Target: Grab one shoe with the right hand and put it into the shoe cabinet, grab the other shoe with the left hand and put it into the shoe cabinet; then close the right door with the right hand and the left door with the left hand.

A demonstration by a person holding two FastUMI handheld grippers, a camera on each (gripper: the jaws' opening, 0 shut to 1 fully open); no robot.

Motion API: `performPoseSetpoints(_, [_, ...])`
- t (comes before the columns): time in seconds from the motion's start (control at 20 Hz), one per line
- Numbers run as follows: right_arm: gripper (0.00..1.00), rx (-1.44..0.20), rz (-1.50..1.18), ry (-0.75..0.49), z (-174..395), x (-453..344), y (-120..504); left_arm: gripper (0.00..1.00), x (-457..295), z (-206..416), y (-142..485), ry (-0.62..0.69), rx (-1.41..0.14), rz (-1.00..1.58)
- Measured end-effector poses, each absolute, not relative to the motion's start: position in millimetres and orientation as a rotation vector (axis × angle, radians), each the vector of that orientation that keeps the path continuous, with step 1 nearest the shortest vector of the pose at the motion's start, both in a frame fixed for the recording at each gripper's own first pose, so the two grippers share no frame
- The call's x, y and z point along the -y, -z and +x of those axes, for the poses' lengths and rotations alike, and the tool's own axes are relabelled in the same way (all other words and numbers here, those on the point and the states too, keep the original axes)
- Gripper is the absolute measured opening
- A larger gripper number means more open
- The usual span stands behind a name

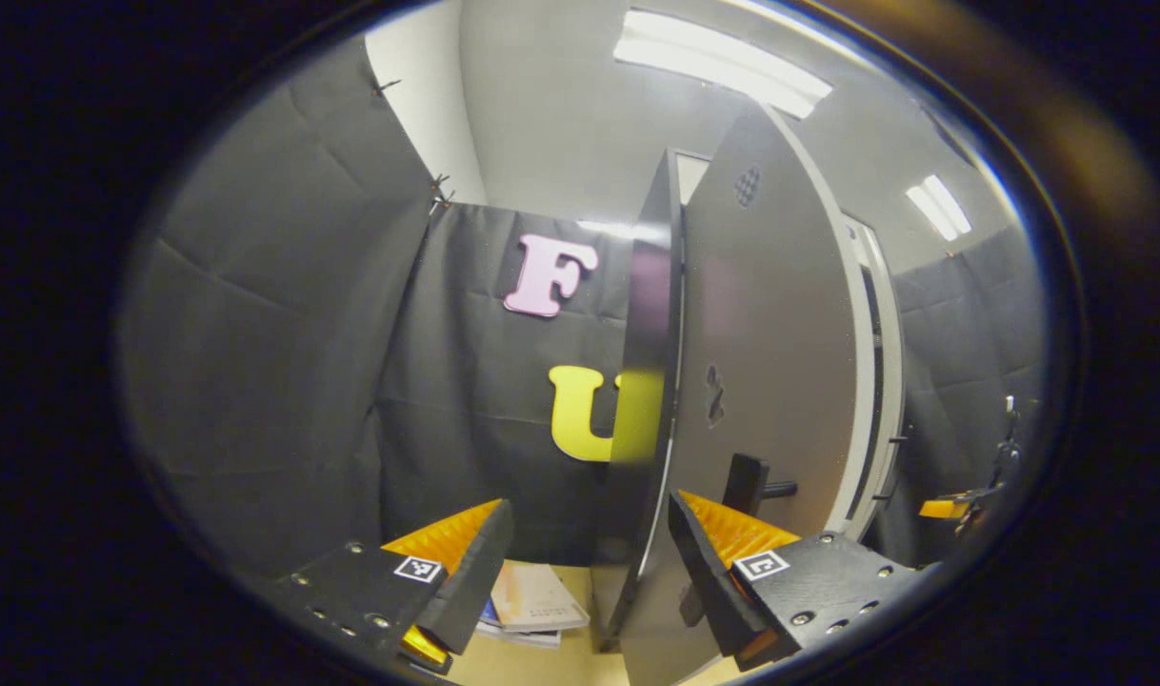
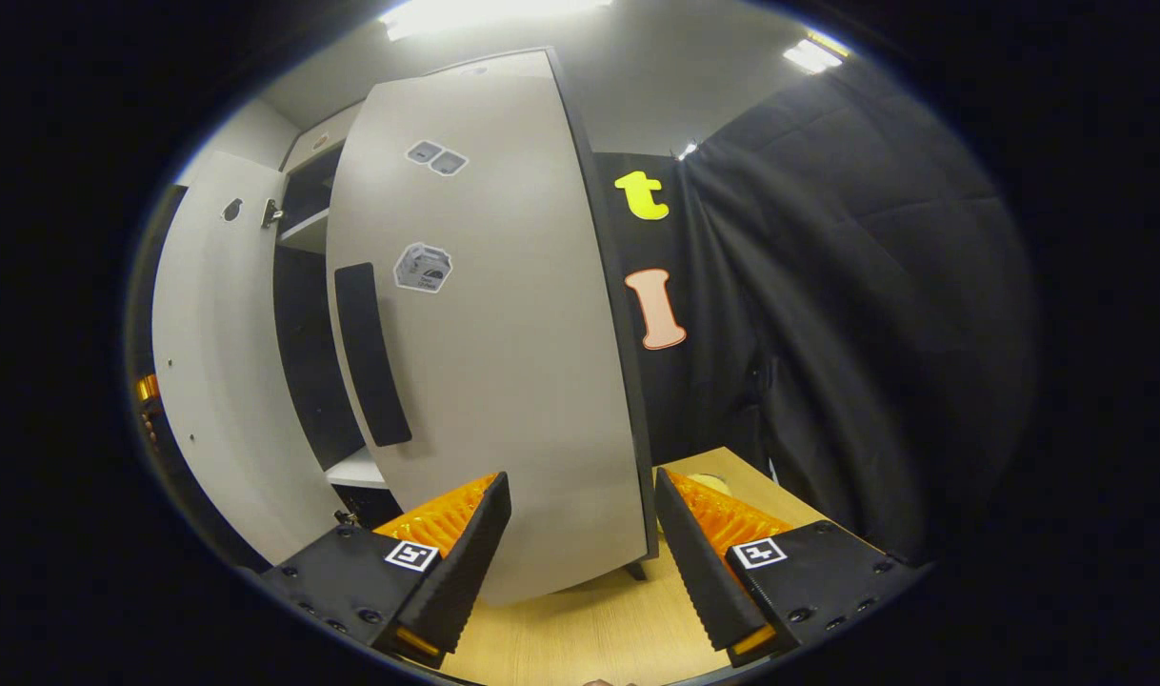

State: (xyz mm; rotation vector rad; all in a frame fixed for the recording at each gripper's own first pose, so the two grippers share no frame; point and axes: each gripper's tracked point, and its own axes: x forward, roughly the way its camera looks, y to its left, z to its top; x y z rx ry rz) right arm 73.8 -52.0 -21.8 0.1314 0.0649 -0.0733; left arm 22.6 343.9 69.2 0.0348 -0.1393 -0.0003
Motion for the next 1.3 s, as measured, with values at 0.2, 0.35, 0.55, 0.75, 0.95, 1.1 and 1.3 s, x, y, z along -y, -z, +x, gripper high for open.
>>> performPoseSetpoints(0.2, [0.96,-0.081,0.131,0.087,66,56,35,0.94,-342,20,-62,0.002,0.127,0.0])
performPoseSetpoints(0.35, [0.96,-0.104,0.138,0.086,64,53,47,0.95,-323,20,-67,0.018,0.118,0.047])
performPoseSetpoints(0.55, [0.96,-0.114,0.153,0.08,64,51,55,1.0,-294,27,-64,0.075,0.1,0.05])
performPoseSetpoints(0.75, [0.96,-0.121,0.151,0.085,64,55,61,1.0,-262,29,-50,0.112,0.089,-0.054])
performPoseSetpoints(0.95, [0.96,-0.134,0.166,0.103,56,65,69,1.0,-227,45,-49,0.135,0.097,-0.089])
performPoseSetpoints(1.1, [0.92,-0.132,0.174,0.126,53,80,71,0.94,-198,55,-48,0.146,0.108,-0.108])
performPoseSetpoints(1.3, [0.96,-0.126,0.188,0.163,48,107,72,0.94,-163,76,-37,0.098,0.12,-0.071])
